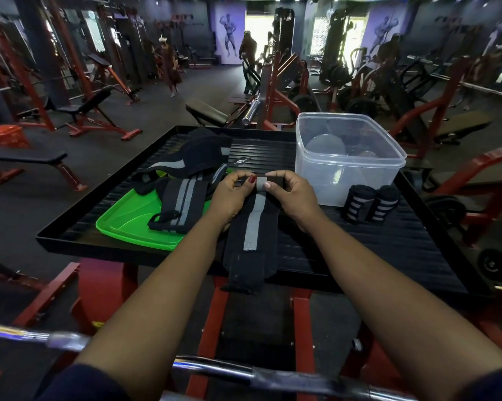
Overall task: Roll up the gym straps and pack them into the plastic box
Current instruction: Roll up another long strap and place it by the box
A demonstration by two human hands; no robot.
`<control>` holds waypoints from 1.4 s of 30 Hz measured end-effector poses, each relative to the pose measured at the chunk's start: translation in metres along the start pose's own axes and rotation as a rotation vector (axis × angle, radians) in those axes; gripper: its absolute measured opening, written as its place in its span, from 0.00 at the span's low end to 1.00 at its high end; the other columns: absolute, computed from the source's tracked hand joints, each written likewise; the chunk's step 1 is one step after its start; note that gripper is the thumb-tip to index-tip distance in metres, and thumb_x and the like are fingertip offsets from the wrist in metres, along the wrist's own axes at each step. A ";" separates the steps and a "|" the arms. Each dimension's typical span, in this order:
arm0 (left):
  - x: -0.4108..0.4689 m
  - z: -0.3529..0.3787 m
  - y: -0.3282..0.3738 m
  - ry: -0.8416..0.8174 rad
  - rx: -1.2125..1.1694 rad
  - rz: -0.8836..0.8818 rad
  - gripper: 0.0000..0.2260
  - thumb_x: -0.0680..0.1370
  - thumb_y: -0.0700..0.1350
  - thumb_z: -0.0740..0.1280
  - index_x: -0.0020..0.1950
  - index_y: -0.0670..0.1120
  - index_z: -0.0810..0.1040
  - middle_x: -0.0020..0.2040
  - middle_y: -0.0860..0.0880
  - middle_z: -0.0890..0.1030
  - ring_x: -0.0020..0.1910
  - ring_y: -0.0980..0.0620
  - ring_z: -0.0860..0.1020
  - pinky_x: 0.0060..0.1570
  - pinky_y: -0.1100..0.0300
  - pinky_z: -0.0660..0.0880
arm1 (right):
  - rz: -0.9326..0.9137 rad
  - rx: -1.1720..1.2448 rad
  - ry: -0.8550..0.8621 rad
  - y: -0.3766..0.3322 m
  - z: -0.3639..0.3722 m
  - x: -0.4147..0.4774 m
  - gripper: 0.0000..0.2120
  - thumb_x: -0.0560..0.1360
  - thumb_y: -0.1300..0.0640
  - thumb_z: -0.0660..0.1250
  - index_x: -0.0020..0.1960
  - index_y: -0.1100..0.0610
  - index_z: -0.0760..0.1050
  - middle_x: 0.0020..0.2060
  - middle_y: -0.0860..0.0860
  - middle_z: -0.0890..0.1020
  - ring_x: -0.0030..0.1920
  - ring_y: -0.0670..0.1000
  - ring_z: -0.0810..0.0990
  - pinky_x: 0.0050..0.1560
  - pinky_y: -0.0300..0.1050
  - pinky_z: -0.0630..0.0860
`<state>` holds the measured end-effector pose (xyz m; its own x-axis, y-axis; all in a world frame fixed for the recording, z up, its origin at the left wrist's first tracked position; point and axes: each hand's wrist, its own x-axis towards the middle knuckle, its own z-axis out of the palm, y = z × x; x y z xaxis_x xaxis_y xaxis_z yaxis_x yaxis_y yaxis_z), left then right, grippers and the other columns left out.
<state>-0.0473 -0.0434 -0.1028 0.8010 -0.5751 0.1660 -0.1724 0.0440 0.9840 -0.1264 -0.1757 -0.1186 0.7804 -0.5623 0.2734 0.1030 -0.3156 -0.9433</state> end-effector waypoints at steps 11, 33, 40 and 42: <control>-0.003 -0.001 0.002 -0.028 -0.044 -0.008 0.06 0.78 0.38 0.66 0.52 0.48 0.77 0.46 0.42 0.82 0.46 0.47 0.80 0.50 0.55 0.79 | -0.008 0.090 0.007 -0.001 -0.001 -0.002 0.10 0.71 0.55 0.75 0.51 0.50 0.81 0.49 0.52 0.85 0.48 0.49 0.83 0.48 0.42 0.80; -0.004 0.000 0.001 -0.042 -0.123 -0.015 0.09 0.76 0.35 0.68 0.54 0.45 0.77 0.44 0.45 0.82 0.42 0.52 0.81 0.46 0.59 0.80 | -0.018 0.041 0.030 0.000 -0.002 -0.001 0.06 0.73 0.49 0.73 0.48 0.49 0.82 0.47 0.50 0.85 0.50 0.50 0.83 0.55 0.49 0.80; -0.004 -0.001 0.000 -0.007 -0.163 -0.036 0.08 0.77 0.36 0.67 0.52 0.48 0.79 0.40 0.42 0.83 0.39 0.49 0.81 0.46 0.53 0.80 | -0.036 0.058 0.013 0.000 -0.001 -0.001 0.06 0.72 0.52 0.74 0.49 0.46 0.81 0.49 0.54 0.84 0.49 0.52 0.82 0.50 0.47 0.81; -0.003 -0.001 0.000 0.002 -0.120 -0.002 0.09 0.76 0.35 0.67 0.52 0.48 0.79 0.39 0.44 0.82 0.40 0.49 0.81 0.48 0.52 0.79 | -0.022 0.049 0.019 0.000 -0.001 -0.001 0.07 0.74 0.49 0.72 0.51 0.48 0.82 0.49 0.51 0.84 0.50 0.48 0.81 0.51 0.44 0.78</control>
<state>-0.0495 -0.0408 -0.1036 0.8025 -0.5736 0.1642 -0.1010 0.1406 0.9849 -0.1280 -0.1759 -0.1184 0.7660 -0.5698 0.2975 0.1507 -0.2907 -0.9449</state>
